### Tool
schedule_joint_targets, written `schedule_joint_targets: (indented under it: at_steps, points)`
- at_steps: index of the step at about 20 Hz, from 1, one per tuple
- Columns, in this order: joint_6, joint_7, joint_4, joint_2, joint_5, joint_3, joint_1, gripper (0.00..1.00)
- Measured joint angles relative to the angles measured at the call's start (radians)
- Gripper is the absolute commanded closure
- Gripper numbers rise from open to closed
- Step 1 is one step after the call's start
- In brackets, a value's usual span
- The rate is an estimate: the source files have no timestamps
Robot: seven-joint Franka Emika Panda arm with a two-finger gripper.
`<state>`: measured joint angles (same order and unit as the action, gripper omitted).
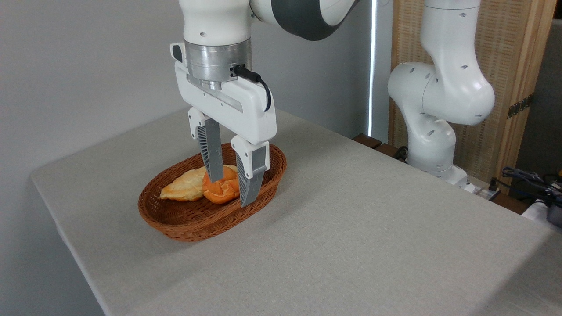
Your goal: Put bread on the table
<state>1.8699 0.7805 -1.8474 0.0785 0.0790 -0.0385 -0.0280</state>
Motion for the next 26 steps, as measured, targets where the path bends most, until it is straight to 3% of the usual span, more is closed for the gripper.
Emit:
schedule_joint_targets:
  at_steps: [26]
  points:
    - [-0.037,0.000,0.000,-0.001,0.000,0.009,-0.008,0.00]
